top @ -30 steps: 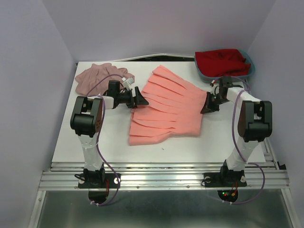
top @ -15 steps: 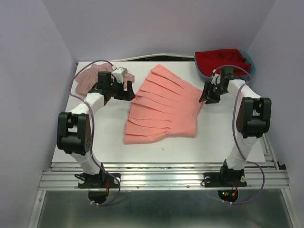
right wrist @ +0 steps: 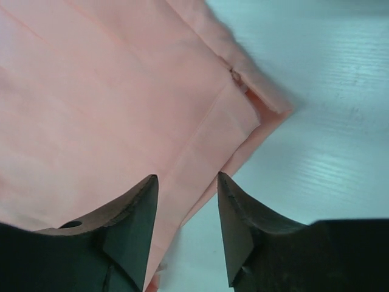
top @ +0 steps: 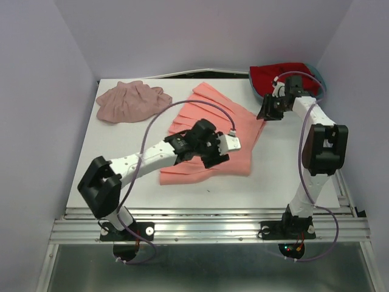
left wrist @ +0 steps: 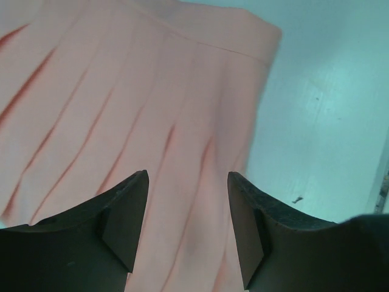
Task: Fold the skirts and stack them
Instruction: Fold the skirt
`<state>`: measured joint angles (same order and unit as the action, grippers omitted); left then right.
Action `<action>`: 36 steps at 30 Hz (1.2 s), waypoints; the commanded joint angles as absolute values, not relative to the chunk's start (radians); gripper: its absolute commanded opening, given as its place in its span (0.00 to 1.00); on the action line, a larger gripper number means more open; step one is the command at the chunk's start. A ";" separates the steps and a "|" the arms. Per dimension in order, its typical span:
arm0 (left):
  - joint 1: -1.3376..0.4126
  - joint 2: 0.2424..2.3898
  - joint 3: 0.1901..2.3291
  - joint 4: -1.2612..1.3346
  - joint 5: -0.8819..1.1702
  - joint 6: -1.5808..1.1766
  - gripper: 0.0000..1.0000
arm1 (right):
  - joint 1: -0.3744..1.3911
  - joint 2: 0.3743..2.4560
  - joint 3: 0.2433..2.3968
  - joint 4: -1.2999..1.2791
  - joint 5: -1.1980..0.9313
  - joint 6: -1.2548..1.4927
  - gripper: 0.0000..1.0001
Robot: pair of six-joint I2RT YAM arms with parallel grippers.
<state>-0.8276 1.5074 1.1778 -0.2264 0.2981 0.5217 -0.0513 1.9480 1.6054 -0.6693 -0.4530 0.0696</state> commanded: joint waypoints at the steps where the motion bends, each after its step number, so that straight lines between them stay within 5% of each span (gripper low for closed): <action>1: -0.910 1.612 1.198 -0.241 0.253 0.523 0.66 | -0.055 1.976 1.620 -0.555 -0.368 0.020 0.51; 4: -0.925 1.703 1.259 -0.215 0.258 0.483 0.67 | -0.055 2.016 1.626 -0.505 -0.325 -0.020 0.59; 12: -0.925 1.749 1.286 -0.212 0.299 0.462 0.70 | -0.055 2.143 1.664 -0.436 -0.337 -0.071 0.57; 15: -0.925 1.727 1.241 -0.199 0.288 0.483 0.74 | -0.055 2.180 1.681 -0.431 -0.328 -0.083 0.42; 20: -0.927 1.658 1.137 -0.198 0.275 0.580 0.82 | -0.055 2.172 1.657 -0.426 -0.339 -0.106 0.01; 33: -0.963 1.503 0.979 -0.272 0.238 0.700 0.80 | -0.055 1.896 1.486 -0.477 -0.450 -0.041 0.02; 35: -0.962 1.491 0.956 -0.291 0.230 0.692 0.80 | -0.055 1.910 1.512 -0.482 -0.396 -0.051 0.22; 36: -0.960 1.483 0.948 -0.296 0.233 0.695 0.80 | -0.055 1.919 1.525 -0.483 -0.349 -0.058 0.49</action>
